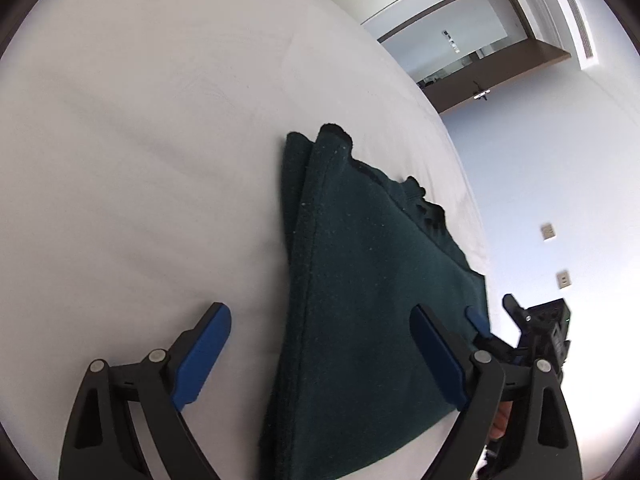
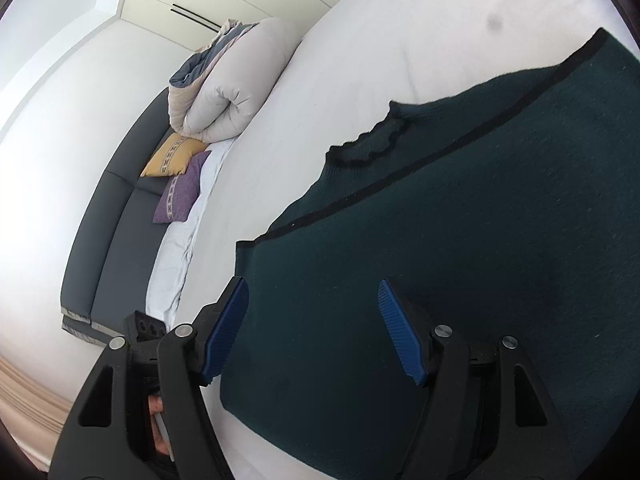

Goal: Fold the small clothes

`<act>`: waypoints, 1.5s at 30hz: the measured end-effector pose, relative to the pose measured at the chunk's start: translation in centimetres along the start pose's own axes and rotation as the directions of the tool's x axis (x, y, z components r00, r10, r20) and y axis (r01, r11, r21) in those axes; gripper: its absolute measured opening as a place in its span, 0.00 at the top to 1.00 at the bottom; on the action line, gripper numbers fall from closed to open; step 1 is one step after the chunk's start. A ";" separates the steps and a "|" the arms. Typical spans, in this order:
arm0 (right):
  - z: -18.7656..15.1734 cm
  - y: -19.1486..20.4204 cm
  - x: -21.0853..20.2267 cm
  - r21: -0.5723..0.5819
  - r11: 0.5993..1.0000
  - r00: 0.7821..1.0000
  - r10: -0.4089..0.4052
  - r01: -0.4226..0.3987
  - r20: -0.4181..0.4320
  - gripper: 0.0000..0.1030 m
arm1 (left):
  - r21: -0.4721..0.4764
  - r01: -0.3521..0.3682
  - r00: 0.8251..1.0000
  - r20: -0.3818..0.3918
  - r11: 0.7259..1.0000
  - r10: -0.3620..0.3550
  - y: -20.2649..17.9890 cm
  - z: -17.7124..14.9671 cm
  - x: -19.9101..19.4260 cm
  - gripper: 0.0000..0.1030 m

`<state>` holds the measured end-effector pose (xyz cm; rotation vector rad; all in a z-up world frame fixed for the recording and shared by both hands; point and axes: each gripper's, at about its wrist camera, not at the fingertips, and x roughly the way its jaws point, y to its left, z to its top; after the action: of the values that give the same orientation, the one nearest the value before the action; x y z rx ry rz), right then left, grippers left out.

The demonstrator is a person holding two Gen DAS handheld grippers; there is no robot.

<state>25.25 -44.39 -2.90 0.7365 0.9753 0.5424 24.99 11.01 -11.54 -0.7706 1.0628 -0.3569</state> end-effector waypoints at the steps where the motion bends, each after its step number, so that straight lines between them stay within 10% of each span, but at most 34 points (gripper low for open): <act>1: -0.1 0.2 0.3 0.001 1.000 1.000 0.004 -0.004 -0.012 0.35 | -0.010 -0.005 1.000 -0.015 1.000 0.005 0.1 0.4 0.3 0.14; 13: -0.4 2.5 3.3 0.003 0.998 0.989 0.063 -0.064 -0.131 0.35 | -0.053 0.055 0.976 -0.206 0.997 -0.065 -1.4 -0.7 2.8 0.30; 18: 0.0 3.4 5.8 0.020 0.998 0.977 0.070 -0.068 -0.202 0.35 | -0.167 0.087 0.974 -0.192 0.982 -0.118 0.6 -0.8 3.1 0.81; 32: -0.6 2.9 11.7 0.020 0.994 0.944 0.105 -0.104 -0.314 0.36 | -0.124 0.110 0.986 -0.114 0.986 -0.124 -1.7 -0.8 1.0 0.84; 45: 4.0 -3.6 1.6 0.231 0.924 0.925 0.345 -0.305 -0.158 0.36 | 0.149 0.109 0.984 -0.154 0.983 -0.086 -18.9 -2.6 6.2 0.84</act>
<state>29.88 -46.81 -5.11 1.0547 1.1089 0.8282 27.32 -6.89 -2.72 -0.6642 1.1225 -0.5817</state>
